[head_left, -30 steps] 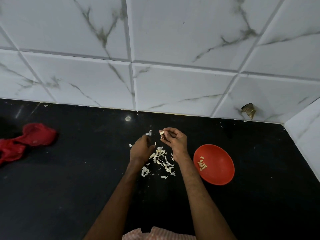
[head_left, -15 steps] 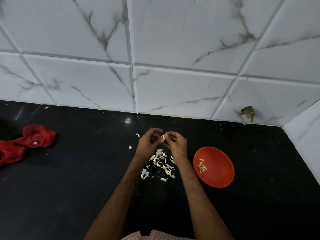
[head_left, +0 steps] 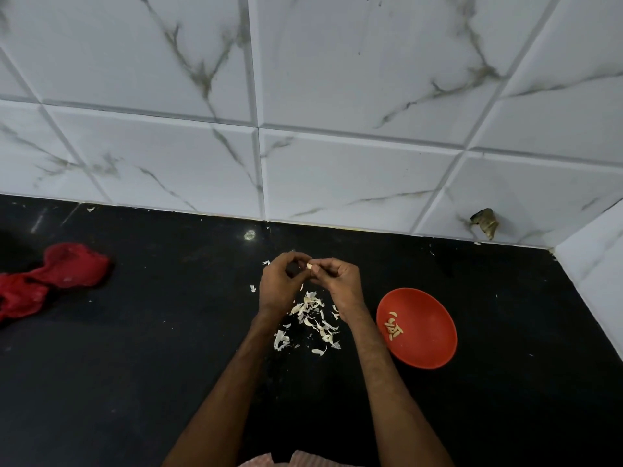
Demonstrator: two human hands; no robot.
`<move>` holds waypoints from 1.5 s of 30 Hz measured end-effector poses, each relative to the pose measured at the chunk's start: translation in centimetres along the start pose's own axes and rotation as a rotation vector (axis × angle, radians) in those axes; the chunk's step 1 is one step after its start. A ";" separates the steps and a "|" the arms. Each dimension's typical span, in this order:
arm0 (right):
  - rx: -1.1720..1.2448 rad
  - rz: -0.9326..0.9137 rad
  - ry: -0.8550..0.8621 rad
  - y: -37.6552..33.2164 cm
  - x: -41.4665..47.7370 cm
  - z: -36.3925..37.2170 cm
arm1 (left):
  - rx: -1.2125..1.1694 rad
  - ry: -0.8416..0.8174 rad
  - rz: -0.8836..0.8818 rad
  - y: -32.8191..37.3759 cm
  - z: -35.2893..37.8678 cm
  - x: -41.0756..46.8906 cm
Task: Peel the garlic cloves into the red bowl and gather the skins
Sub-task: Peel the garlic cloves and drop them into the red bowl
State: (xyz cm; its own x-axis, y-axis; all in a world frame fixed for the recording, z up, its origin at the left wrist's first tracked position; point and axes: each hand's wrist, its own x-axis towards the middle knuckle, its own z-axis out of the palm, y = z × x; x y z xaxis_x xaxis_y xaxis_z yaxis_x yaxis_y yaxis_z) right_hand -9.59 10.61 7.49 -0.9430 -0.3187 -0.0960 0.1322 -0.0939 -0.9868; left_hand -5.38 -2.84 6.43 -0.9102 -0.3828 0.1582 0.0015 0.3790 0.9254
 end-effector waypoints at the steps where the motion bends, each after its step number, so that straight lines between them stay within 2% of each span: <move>1: -0.004 0.001 0.005 -0.1 0.0 0.0 | -0.014 0.003 0.004 0.0 0.0 0.0; 10: -0.007 0.010 0.043 -0.1 0.1 -0.4 | -0.184 -0.072 -0.041 0.0 -0.8 -0.3; 18: 0.003 0.017 0.078 0.0 -0.1 -0.5 | -0.182 -0.099 -0.022 0.3 -0.3 -0.1; 22: 0.013 0.012 0.085 -0.3 -0.4 -0.4 | -0.335 -0.057 -0.106 0.3 -0.1 -0.2; 25: 0.009 0.013 0.103 -0.2 -0.5 -0.4 | -0.424 -0.096 -0.131 0.5 -0.2 -0.4; 30: -0.125 -0.031 0.074 0.0 -0.5 -0.3 | -0.499 -0.015 -0.202 1.0 0.0 -0.7; 37: -0.402 -0.182 0.079 0.4 0.0 0.1 | -0.550 -0.049 -0.253 0.9 0.3 -0.8; 45: -0.458 -0.166 0.103 0.4 0.3 0.1 | -0.616 -0.090 -0.272 1.1 0.2 -0.9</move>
State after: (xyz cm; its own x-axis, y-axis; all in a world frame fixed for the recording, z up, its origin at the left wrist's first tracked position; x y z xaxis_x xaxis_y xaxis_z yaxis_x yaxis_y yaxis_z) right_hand -9.78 10.34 7.04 -0.9683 -0.2374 0.0773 -0.1480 0.2962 -0.9436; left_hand -4.64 -1.95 7.26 -0.9424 -0.3150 -0.1122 -0.0206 -0.2803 0.9597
